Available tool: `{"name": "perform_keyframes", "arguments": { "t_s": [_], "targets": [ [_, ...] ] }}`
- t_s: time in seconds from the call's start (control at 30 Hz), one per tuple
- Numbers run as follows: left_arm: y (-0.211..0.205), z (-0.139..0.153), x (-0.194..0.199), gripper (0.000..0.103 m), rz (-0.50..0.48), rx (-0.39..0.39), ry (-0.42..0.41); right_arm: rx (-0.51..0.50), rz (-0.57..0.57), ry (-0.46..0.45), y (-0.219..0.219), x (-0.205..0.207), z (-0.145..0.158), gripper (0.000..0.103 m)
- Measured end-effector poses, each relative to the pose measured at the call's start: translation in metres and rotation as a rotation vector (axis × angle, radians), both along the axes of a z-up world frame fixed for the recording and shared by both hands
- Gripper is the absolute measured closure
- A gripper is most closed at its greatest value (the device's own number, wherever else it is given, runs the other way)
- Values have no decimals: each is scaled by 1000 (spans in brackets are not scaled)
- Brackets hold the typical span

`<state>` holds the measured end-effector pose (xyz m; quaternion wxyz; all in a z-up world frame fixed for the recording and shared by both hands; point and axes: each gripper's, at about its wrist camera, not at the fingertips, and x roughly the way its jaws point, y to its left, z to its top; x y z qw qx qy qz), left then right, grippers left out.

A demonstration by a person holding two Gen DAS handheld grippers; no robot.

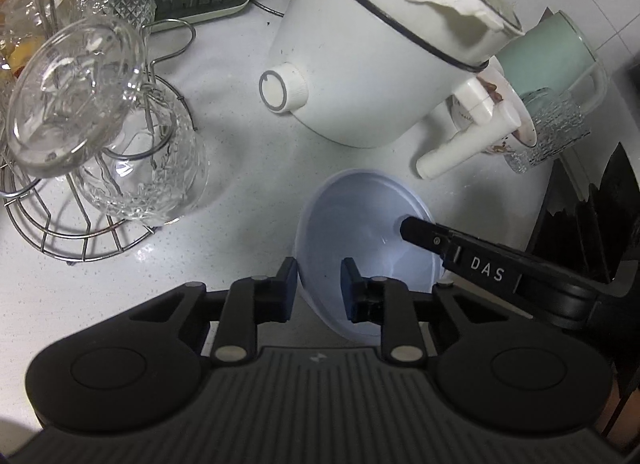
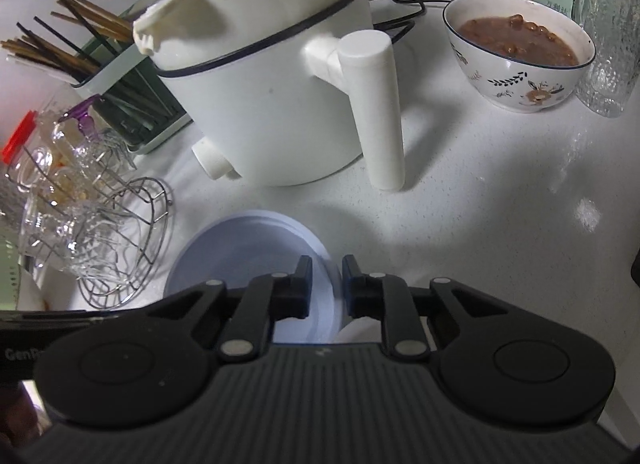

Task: Organize plates and bowls
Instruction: 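Lift the second light-blue bowl and carry it over the first one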

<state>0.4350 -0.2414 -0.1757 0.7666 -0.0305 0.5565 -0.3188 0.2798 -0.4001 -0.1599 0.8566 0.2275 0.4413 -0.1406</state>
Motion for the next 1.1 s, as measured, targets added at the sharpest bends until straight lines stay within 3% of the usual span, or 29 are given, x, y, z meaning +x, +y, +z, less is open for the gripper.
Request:
{"name": "perform_keyframes", "arguments": {
  "t_s": [0.63, 1.1],
  "targets": [
    [56, 75, -38, 76, 109, -97, -65, 102, 51, -127, 26, -40, 66, 84],
    [97, 100, -80, 76, 126, -119, -92, 119, 48, -171, 55, -73, 92, 84]
  ]
}}
